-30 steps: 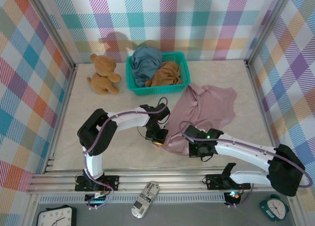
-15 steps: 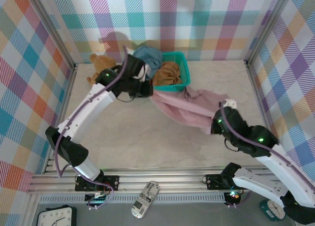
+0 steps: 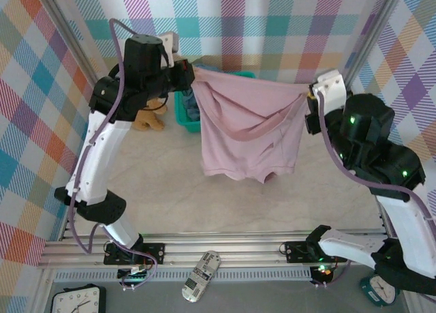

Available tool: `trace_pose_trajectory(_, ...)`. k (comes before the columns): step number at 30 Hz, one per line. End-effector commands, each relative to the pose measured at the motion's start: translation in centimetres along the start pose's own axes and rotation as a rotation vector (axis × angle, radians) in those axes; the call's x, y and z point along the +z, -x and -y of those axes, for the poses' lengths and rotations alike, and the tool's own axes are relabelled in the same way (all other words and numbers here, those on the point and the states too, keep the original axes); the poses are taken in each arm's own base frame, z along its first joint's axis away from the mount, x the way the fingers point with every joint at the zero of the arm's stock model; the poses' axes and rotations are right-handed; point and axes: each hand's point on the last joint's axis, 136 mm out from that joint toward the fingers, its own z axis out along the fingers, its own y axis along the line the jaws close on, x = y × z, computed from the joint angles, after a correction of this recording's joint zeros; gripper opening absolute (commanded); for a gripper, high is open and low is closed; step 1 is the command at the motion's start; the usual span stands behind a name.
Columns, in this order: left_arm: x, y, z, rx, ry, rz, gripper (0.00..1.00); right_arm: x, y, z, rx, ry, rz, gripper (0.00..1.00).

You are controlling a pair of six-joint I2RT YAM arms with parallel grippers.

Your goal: Fold and stack the tank tops

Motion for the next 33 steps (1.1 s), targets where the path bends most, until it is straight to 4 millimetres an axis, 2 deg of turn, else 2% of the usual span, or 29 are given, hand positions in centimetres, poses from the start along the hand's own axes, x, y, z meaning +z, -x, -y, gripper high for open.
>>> trace_pose_trajectory(1,3.7,1.5,1.0,-0.008,-0.045,0.032,0.00,1.4,0.5,2.8,-0.058,-0.087,0.006,0.00)
trace_pose_trajectory(4,6.4,2.4,2.2,-0.029,-0.102,0.053,0.00,3.8,-1.1,4.7,0.018,-0.085,-0.039,0.00)
trace_pose_trajectory(6,8.2,2.8,2.1,-0.030,-0.098,0.076,0.00,5.8,-2.5,5.7,0.059,-0.077,-0.082,0.00)
trace_pose_trajectory(10,11.9,3.6,3.3,-0.060,-0.163,0.132,0.00,9.0,-3.2,8.4,0.123,-0.087,-0.090,0.00)
trace_pose_trajectory(12,13.2,4.1,4.2,-0.061,-0.194,0.165,0.00,8.8,-1.2,9.7,0.140,-0.092,-0.045,0.00)
trace_pose_trajectory(14,13.7,4.6,5.5,-0.063,-0.237,0.194,0.00,7.7,1.7,10.5,0.125,-0.090,0.004,0.00)
trace_pose_trajectory(15,13.7,4.7,6.1,-0.061,-0.254,0.200,0.00,7.2,2.4,10.4,0.126,-0.072,0.008,0.00)
trace_pose_trajectory(16,13.9,4.3,6.7,-0.059,-0.270,0.191,0.00,6.7,2.8,9.9,0.135,-0.039,0.006,0.00)
trace_pose_trajectory(18,14.2,2.9,7.0,-0.058,-0.271,0.139,0.00,6.0,2.0,8.7,0.173,0.022,-0.039,0.00)
trace_pose_trajectory(20,14.5,0.3,6.8,-0.067,-0.266,0.026,0.00,5.3,-0.5,6.9,0.224,0.084,-0.129,0.00)
trace_pose_trajectory(22,14.6,-2.8,6.5,-0.078,-0.252,-0.102,0.00,4.6,-4.3,4.6,0.293,0.149,-0.258,0.01)
trace_pose_trajectory(26,14.5,-11.1,6.1,-0.111,-0.234,-0.328,0.00,2.7,-13.7,-0.3,0.487,0.224,-0.548,0.01)
trace_pose_trajectory(29,14.4,-18.1,3.6,-0.171,-0.173,-0.469,0.00,1.2,-20.0,-4.3,0.622,0.270,-0.730,0.02)
trace_pose_trajectory(31,14.2,-22.3,1.8,-0.198,-0.129,-0.537,0.00,0.9,-24.2,-7.0,0.692,0.293,-0.853,0.02)
trace_pose_trajectory(33,14.2,-26.0,-0.4,-0.210,-0.066,-0.603,0.00,1.2,-28.0,-9.7,0.686,0.293,-0.940,0.02)
